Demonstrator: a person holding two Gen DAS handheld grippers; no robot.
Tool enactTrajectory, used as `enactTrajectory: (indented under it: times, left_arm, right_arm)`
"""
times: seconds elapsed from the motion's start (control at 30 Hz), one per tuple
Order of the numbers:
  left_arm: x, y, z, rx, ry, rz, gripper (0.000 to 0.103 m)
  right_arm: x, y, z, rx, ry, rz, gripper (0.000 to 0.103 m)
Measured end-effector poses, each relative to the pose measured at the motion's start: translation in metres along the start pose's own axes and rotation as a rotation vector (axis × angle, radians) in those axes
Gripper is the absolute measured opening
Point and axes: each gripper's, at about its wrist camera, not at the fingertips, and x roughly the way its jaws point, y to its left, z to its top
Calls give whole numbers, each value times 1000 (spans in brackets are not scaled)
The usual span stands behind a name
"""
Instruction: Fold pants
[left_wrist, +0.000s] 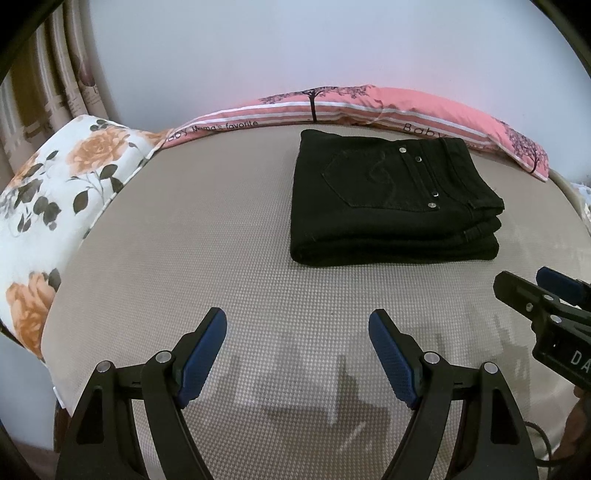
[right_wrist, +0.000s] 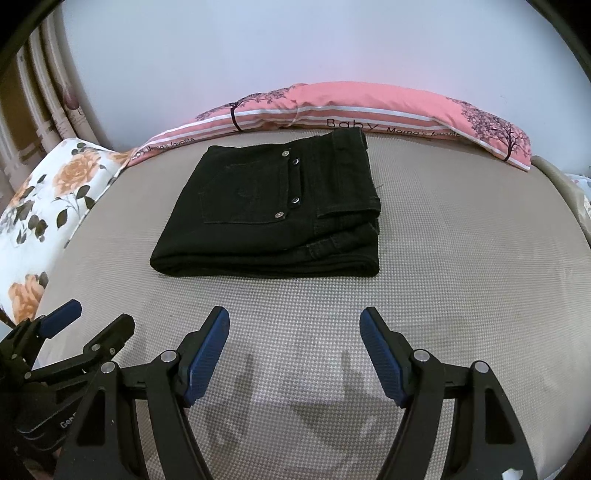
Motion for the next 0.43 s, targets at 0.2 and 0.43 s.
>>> enactTrajectory:
  times: [0.2, 0.43]
  left_arm:
    - [1, 2, 1, -1, -2, -1, 79]
    - [-1, 3, 3, 7, -17, -2, 79]
  right_arm:
    - [0, -1, -1, 6, 0, -2, 71]
    - [0, -1, -2, 11, 4, -5, 71]
